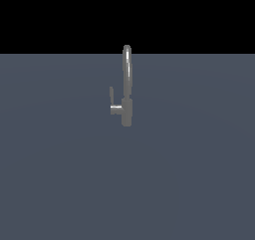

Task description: Turn on the faucet by rotating a designated handle.

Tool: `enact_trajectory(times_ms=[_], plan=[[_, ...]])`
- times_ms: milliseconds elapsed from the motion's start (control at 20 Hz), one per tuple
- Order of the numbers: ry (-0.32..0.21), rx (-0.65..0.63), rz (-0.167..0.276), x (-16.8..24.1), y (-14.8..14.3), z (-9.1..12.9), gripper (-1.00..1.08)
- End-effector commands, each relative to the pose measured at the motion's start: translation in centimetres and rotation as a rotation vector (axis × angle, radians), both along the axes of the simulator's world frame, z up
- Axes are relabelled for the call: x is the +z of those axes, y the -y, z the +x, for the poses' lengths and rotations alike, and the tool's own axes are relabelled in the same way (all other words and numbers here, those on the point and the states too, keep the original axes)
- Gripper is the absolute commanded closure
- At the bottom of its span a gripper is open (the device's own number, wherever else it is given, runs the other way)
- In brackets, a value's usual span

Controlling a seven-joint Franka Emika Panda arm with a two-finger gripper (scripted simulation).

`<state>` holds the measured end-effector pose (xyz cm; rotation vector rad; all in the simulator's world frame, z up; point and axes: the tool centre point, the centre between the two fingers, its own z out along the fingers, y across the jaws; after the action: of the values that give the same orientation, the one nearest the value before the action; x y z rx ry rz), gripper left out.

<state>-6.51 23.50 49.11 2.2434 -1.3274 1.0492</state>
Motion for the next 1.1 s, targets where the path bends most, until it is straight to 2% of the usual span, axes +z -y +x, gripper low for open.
enact_trajectory(times_ms=[0,250,550,800,1050], plan=[[-0.001,-0.051,-0.005,-3.1,0.6,2.4,1.08],[-0.01,-0.159,-0.012,-10.1,3.1,7.0,1.08],[-0.034,-0.299,-0.007,-19.3,8.1,11.3,1.08],[-0.054,-0.402,0.004,-25.8,12.4,13.2,1.08],[-0.07,-0.476,0.014,-30.4,15.7,13.9,1.08]])
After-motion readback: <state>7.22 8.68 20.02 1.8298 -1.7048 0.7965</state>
